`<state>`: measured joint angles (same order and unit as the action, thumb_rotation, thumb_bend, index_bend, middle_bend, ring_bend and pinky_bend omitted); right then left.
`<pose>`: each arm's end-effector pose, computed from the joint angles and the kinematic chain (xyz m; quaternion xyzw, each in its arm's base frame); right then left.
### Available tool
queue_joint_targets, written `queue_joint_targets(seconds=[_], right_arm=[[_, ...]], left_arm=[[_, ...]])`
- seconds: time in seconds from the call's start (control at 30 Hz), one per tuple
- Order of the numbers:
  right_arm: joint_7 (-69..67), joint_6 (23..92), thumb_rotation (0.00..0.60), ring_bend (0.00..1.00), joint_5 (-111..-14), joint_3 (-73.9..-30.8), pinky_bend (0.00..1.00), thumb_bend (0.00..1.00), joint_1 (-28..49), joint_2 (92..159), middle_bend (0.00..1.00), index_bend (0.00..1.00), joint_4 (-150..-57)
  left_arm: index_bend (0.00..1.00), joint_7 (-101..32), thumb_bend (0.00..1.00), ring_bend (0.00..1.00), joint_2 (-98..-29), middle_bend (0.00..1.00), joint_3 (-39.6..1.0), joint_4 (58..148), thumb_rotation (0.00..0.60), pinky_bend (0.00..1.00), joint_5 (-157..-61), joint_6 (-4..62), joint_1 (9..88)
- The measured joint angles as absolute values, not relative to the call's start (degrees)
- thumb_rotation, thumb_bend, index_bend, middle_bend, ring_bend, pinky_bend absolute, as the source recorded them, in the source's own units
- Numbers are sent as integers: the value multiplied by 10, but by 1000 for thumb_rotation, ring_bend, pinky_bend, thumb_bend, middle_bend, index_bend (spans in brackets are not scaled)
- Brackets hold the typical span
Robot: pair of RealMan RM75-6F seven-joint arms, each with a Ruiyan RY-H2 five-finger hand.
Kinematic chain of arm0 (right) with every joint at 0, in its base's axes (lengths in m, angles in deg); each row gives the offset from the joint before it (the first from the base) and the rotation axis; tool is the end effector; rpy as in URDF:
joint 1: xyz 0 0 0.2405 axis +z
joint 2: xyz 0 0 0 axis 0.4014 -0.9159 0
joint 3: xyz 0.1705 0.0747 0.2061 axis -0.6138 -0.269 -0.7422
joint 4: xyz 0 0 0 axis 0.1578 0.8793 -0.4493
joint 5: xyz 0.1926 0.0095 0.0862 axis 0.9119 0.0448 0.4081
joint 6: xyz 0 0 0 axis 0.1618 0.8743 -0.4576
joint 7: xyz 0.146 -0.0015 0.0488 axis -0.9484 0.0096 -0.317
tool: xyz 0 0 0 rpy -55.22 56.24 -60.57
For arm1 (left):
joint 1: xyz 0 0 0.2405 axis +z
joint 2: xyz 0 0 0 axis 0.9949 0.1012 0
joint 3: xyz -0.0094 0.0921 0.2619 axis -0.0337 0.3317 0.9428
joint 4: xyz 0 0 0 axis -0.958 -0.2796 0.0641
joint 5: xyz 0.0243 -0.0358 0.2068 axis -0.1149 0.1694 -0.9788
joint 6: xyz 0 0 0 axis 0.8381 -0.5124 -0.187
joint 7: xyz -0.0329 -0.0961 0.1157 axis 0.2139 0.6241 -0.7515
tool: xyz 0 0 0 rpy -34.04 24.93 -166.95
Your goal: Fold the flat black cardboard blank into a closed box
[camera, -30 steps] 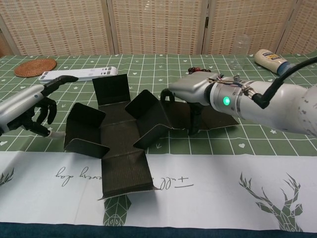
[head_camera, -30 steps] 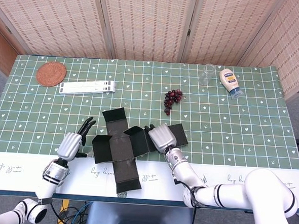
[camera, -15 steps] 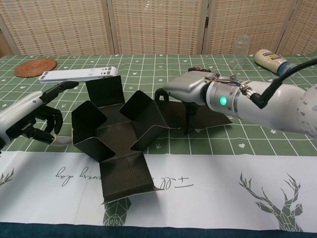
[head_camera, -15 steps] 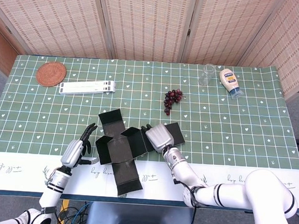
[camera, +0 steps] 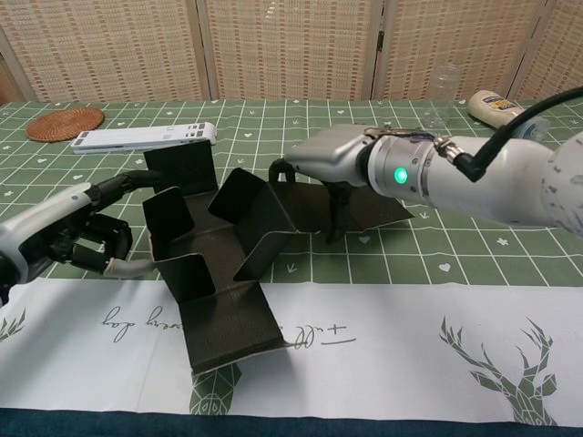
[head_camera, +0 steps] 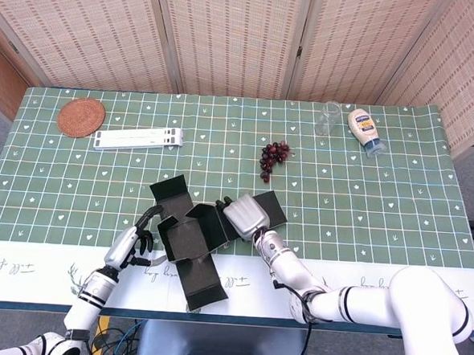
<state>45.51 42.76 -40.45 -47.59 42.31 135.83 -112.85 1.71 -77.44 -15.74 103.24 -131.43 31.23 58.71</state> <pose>-0.0582 -0.3885 -0.0768 0.8597 -0.2242 0.2507 0.3844 -0.2388 0.2917 -0.0464 -0.5135 -0.6216 -0.5363 0.2496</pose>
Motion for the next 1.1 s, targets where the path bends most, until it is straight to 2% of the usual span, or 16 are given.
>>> queue_joint_targets(seconds=[0.57,1.1], right_arm=[[444,393,600,755,-455,-475,992,223,448,1344,355,338,-1123],[418,366,600,760,-517,-469,992,227,464,1336,373,361,-1118]], left_arm=[[57,104,148,647,-756,82,-172,1054,600,741,-1292,249,562],[4,222,147,644,-737,70,-164,1042,600,741,-1308,202,539]])
